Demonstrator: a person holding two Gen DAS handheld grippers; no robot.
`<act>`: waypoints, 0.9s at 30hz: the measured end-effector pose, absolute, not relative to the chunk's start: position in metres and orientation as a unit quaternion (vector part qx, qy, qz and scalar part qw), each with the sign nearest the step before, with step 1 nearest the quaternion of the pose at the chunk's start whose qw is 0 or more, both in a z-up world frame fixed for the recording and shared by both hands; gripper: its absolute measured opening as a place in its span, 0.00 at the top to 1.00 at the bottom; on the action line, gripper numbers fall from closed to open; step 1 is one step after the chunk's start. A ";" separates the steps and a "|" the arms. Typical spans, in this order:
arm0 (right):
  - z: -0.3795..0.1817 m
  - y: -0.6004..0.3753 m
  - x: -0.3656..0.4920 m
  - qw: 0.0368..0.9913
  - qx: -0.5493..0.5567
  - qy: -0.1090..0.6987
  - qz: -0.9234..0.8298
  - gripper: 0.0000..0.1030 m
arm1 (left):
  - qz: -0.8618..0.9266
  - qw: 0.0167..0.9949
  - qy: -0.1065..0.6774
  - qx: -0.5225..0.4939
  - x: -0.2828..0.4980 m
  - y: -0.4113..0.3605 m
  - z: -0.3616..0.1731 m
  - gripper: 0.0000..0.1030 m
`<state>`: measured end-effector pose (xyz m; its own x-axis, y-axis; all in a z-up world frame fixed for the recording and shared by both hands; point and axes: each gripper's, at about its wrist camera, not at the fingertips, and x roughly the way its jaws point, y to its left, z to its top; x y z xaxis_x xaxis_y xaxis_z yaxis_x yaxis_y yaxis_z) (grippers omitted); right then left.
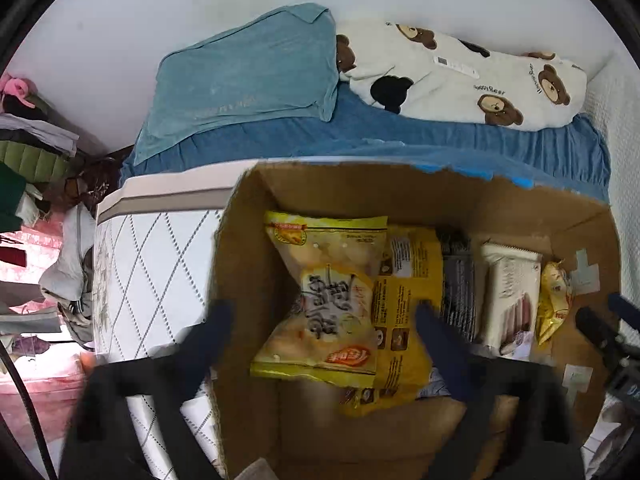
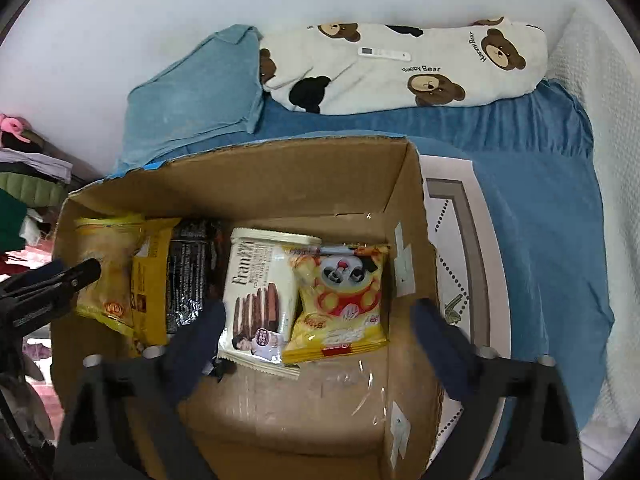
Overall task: Organize snacks
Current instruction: 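Lower both bags into the box beside the other packs and release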
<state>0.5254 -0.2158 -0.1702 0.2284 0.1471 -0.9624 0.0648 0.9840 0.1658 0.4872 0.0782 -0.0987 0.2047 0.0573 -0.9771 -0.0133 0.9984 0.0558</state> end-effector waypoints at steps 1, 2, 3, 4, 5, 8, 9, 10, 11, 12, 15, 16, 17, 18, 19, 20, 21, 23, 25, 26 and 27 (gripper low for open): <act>-0.173 -0.215 0.527 0.779 0.085 0.621 0.027 0.05 | 0.021 0.777 0.630 0.014 0.488 0.077 -0.098 0.06; -0.174 -0.215 0.529 0.778 0.084 0.622 0.029 0.05 | 0.020 0.777 0.629 0.015 0.488 0.076 -0.098 0.06; -0.175 -0.214 0.529 0.777 0.083 0.623 0.029 0.04 | 0.019 0.777 0.629 0.014 0.487 0.074 -0.098 0.06; -0.175 -0.214 0.530 0.776 0.082 0.625 0.028 0.04 | 0.012 0.775 0.632 0.008 0.486 0.072 -0.099 0.06; -0.173 -0.213 0.528 0.776 0.082 0.625 0.029 0.04 | 0.010 0.773 0.634 0.003 0.484 0.071 -0.099 0.06; -0.173 -0.211 0.522 0.772 0.091 0.628 0.041 0.04 | -0.001 0.766 0.643 -0.015 0.476 0.068 -0.104 0.06; -0.175 -0.210 0.519 0.768 0.094 0.632 0.044 0.04 | -0.001 0.763 0.646 -0.016 0.472 0.067 -0.106 0.06; -0.178 -0.209 0.519 0.766 0.094 0.634 0.046 0.04 | -0.001 0.760 0.649 -0.015 0.468 0.065 -0.107 0.06; -0.179 -0.208 0.515 0.763 0.094 0.637 0.049 0.04 | -0.003 0.759 0.651 -0.015 0.464 0.064 -0.108 0.06; -0.180 -0.207 0.512 0.761 0.095 0.640 0.050 0.04 | -0.003 0.758 0.652 -0.016 0.460 0.063 -0.108 0.06; -0.183 -0.207 0.502 0.760 0.099 0.640 0.049 0.04 | -0.005 0.761 0.649 -0.022 0.447 0.062 -0.105 0.06; -0.183 -0.207 0.499 0.761 0.100 0.639 0.047 0.04 | -0.005 0.763 0.646 -0.022 0.442 0.062 -0.103 0.06; -0.182 -0.207 0.495 0.763 0.101 0.637 0.048 0.04 | -0.006 0.765 0.643 -0.021 0.439 0.062 -0.100 0.06; -0.180 -0.207 0.491 0.764 0.101 0.635 0.048 0.04 | -0.006 0.768 0.640 -0.020 0.434 0.062 -0.097 0.06; -0.179 -0.207 0.487 0.765 0.101 0.634 0.048 0.04 | -0.005 0.772 0.635 -0.020 0.429 0.062 -0.094 0.06; -0.177 -0.207 0.483 0.768 0.101 0.631 0.047 0.04 | -0.005 0.776 0.631 -0.021 0.426 0.063 -0.091 0.06; -0.174 -0.206 0.478 0.770 0.098 0.628 0.048 0.04 | -0.006 0.780 0.625 -0.023 0.421 0.064 -0.086 0.06; -0.166 -0.204 0.465 0.777 0.095 0.620 0.051 0.04 | -0.006 0.790 0.613 -0.024 0.411 0.064 -0.077 0.06; -0.158 -0.202 0.455 0.784 0.091 0.612 0.052 0.04 | -0.008 0.801 0.598 -0.024 0.401 0.063 -0.067 0.06; -0.154 -0.201 0.449 0.788 0.089 0.607 0.053 0.04 | -0.008 0.806 0.591 -0.023 0.395 0.062 -0.061 0.06; -0.149 -0.200 0.443 0.792 0.086 0.602 0.053 0.04 | -0.009 0.811 0.584 -0.021 0.389 0.061 -0.055 0.06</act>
<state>0.4426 -0.2000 -0.1491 0.2691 0.1886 -0.9445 0.0192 0.9794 0.2010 0.3889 0.0609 -0.0555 0.3172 -0.0394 -0.9475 -0.0087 0.9990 -0.0445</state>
